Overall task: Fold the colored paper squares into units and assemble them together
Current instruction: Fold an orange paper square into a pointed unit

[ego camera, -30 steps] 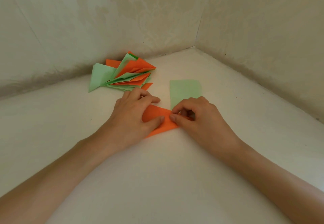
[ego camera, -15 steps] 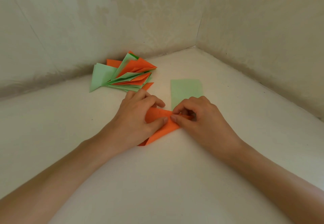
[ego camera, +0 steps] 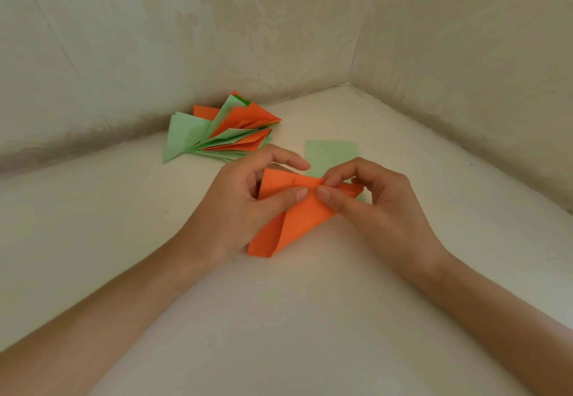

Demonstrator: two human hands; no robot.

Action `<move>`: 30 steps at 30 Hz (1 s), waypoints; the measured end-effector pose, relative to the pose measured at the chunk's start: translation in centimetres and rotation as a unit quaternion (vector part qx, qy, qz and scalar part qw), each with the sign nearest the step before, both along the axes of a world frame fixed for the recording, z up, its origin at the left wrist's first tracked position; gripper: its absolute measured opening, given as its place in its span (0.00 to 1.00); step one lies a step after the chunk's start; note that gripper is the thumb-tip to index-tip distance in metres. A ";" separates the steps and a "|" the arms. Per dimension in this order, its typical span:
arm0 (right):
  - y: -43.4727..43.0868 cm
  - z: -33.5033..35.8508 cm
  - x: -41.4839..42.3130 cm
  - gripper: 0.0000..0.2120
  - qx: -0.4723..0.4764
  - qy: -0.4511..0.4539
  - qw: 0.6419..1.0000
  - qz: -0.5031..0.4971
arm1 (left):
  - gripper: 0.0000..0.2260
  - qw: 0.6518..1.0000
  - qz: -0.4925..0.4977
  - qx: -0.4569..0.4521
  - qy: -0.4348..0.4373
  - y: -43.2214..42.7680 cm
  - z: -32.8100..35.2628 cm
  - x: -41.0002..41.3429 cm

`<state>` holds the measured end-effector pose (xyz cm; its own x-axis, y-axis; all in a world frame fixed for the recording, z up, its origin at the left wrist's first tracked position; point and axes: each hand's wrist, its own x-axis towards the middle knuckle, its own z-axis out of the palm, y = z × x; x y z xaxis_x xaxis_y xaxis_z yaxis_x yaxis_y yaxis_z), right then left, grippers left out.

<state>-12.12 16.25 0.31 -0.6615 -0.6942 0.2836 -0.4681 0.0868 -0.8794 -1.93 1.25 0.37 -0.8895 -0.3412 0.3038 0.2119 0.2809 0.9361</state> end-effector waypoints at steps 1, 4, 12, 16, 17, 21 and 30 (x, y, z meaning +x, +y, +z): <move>0.0 0.0 0.0 0.03 -0.007 -0.009 1.000 0.003 | 0.09 1.000 -0.001 -0.005 0.005 0.1 0.1 0.1; 0.0 0.2 0.1 0.03 -0.019 -0.011 1.000 0.014 | 0.08 1.000 -0.003 -0.006 0.009 0.2 0.3 0.2; 0.2 0.3 0.2 0.03 -0.037 -0.010 0.999 -0.007 | 0.08 0.999 -0.014 -0.013 0.029 0.4 0.3 0.3; 0.1 0.3 0.2 0.04 -0.046 -0.016 0.999 -0.003 | 0.07 0.999 -0.012 -0.016 0.030 0.5 0.4 0.2; 0.1 0.3 0.2 0.06 -0.052 -0.033 0.998 0.004 | 0.06 0.999 -0.010 -0.016 0.030 0.5 0.4 0.2; 0.1 0.5 0.1 0.09 -0.026 -0.093 0.995 0.040 | 0.05 0.999 0.018 0.002 0.028 0.4 0.5 0.2; 0.3 1.5 -0.2 0.09 -0.050 -0.144 0.987 0.051 | 0.06 0.997 0.055 0.037 0.033 -0.3 0.6 -0.2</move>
